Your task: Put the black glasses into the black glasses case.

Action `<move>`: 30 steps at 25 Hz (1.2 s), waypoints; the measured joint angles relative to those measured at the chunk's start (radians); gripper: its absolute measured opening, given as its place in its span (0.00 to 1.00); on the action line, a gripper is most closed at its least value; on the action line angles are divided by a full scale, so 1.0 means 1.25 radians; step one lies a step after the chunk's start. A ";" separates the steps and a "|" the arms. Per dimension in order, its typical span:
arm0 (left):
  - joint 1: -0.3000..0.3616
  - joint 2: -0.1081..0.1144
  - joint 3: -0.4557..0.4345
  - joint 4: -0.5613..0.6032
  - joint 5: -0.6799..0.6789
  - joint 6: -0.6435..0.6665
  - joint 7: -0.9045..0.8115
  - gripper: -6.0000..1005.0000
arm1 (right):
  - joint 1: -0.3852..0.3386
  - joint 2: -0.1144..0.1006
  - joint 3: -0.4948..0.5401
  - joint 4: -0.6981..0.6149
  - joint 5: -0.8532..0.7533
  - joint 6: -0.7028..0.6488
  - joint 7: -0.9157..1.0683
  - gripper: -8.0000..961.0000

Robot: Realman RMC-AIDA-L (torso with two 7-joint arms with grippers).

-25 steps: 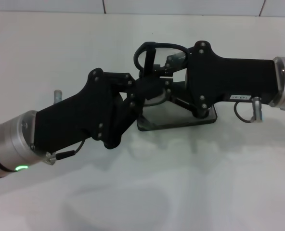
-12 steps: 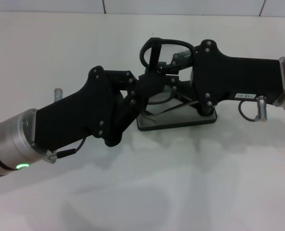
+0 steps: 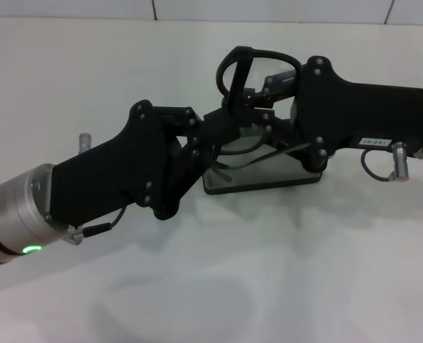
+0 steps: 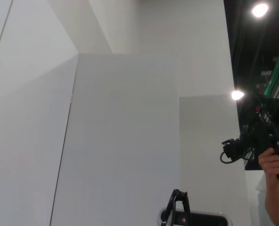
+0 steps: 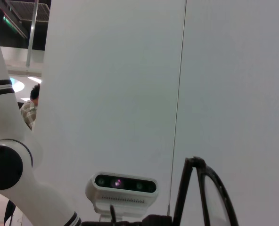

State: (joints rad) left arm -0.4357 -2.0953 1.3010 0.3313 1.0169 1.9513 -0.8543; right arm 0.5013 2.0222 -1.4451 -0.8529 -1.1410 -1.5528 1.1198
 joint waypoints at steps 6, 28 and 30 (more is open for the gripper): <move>-0.001 0.000 -0.002 -0.001 0.000 0.000 0.000 0.04 | 0.000 0.000 0.000 0.001 0.002 -0.009 0.000 0.11; -0.007 0.000 -0.005 -0.022 -0.009 -0.001 0.011 0.04 | 0.006 0.000 -0.005 0.002 -0.001 -0.029 0.000 0.11; -0.007 0.000 -0.005 -0.022 -0.010 -0.001 0.011 0.04 | 0.007 0.000 -0.006 0.002 -0.001 -0.032 0.000 0.11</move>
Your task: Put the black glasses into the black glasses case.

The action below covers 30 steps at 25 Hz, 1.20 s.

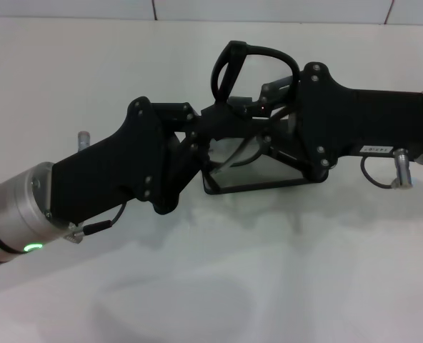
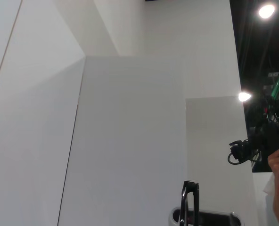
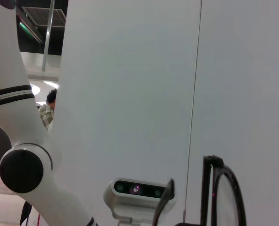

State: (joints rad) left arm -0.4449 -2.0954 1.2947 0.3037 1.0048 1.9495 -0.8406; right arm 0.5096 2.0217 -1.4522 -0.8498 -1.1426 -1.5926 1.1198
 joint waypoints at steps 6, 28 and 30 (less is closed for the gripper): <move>0.000 0.000 0.003 0.000 0.000 -0.007 0.000 0.04 | 0.000 0.000 0.002 0.005 0.001 -0.006 0.000 0.11; -0.030 0.005 0.067 0.011 0.028 0.031 0.000 0.04 | 0.002 0.000 0.078 0.083 0.049 -0.035 -0.035 0.11; -0.045 0.006 0.073 0.007 0.043 0.031 0.000 0.04 | 0.006 0.000 0.076 0.084 0.049 -0.043 -0.036 0.11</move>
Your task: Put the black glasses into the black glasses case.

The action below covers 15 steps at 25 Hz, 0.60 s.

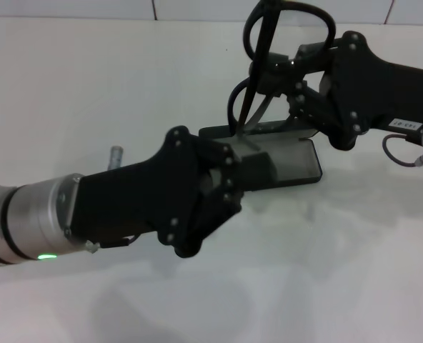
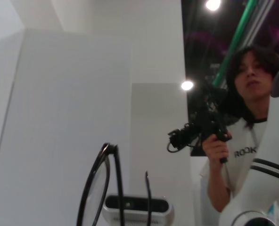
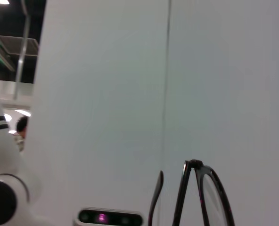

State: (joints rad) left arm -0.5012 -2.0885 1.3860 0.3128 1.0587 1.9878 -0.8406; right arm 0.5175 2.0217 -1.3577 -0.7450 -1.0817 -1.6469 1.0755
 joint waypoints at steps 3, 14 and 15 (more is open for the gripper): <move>-0.010 -0.001 0.000 -0.004 0.010 -0.001 0.000 0.04 | 0.011 0.000 -0.003 0.011 -0.002 -0.020 -0.005 0.11; -0.004 -0.004 -0.008 -0.008 0.001 -0.031 -0.001 0.04 | 0.029 0.001 -0.010 0.036 -0.008 -0.057 -0.007 0.11; -0.004 -0.004 -0.008 -0.008 0.001 -0.034 -0.001 0.04 | 0.030 0.001 -0.013 0.036 -0.008 -0.058 -0.007 0.11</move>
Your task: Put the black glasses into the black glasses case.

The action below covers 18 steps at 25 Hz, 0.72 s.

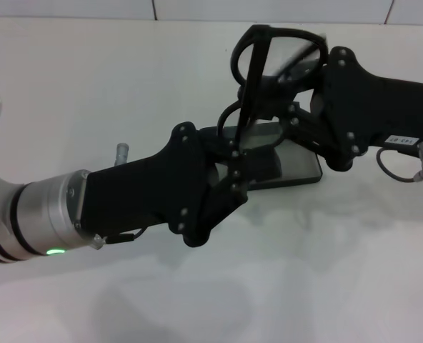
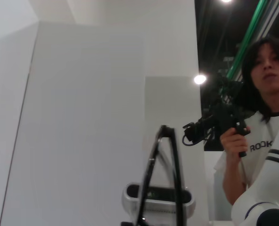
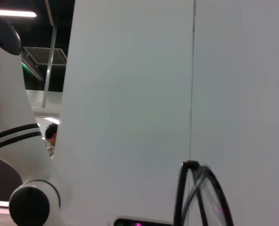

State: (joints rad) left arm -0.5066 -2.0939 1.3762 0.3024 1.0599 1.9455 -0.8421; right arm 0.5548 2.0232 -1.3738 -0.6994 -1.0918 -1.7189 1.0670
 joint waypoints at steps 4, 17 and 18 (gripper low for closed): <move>-0.001 -0.001 -0.001 -0.006 -0.004 -0.002 0.000 0.04 | 0.002 0.000 -0.007 0.000 0.000 0.000 0.000 0.11; 0.005 -0.001 -0.003 -0.017 -0.030 -0.012 0.004 0.04 | 0.004 0.000 -0.010 0.000 0.000 0.000 -0.001 0.12; 0.005 -0.001 -0.003 -0.017 -0.031 -0.013 0.005 0.04 | 0.004 0.000 -0.010 0.000 0.000 0.000 -0.001 0.12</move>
State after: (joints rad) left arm -0.4998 -2.0954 1.3727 0.2809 1.0207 1.9298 -0.8354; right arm 0.5595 2.0232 -1.3863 -0.6994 -1.0923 -1.7187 1.0660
